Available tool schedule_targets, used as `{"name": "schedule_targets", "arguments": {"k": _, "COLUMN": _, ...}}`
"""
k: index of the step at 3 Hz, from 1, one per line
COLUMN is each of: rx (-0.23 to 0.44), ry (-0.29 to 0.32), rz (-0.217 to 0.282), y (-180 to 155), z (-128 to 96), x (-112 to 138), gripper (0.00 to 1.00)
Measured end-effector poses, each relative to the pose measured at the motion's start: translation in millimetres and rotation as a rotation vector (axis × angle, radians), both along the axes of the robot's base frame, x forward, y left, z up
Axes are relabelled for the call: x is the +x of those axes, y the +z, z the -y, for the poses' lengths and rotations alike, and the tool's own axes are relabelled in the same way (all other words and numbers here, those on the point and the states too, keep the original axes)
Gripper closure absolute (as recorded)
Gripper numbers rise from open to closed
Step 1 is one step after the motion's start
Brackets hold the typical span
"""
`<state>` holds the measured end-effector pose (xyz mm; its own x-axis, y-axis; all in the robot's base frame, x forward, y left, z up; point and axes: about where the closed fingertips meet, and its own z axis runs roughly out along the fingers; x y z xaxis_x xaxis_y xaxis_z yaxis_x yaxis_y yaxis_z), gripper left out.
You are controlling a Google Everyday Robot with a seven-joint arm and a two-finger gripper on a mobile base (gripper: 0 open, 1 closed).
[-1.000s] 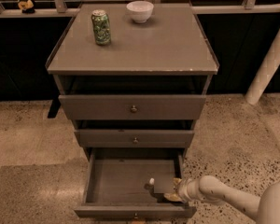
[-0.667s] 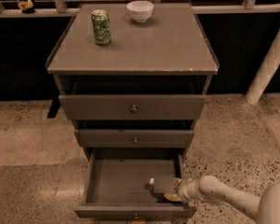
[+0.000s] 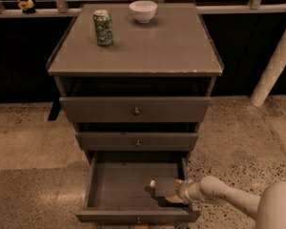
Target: Place blue plastic bottle into bottom drawer
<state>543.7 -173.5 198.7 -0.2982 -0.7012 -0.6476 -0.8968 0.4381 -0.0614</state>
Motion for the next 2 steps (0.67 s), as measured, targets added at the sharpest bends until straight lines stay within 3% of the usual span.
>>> {"name": "schedule_targets", "arguments": {"k": 2, "rx": 0.024, "ry": 0.047, "rz": -0.027, "y": -15.5, "z": -27.1, "x": 27.7, "gripper": 1.0}}
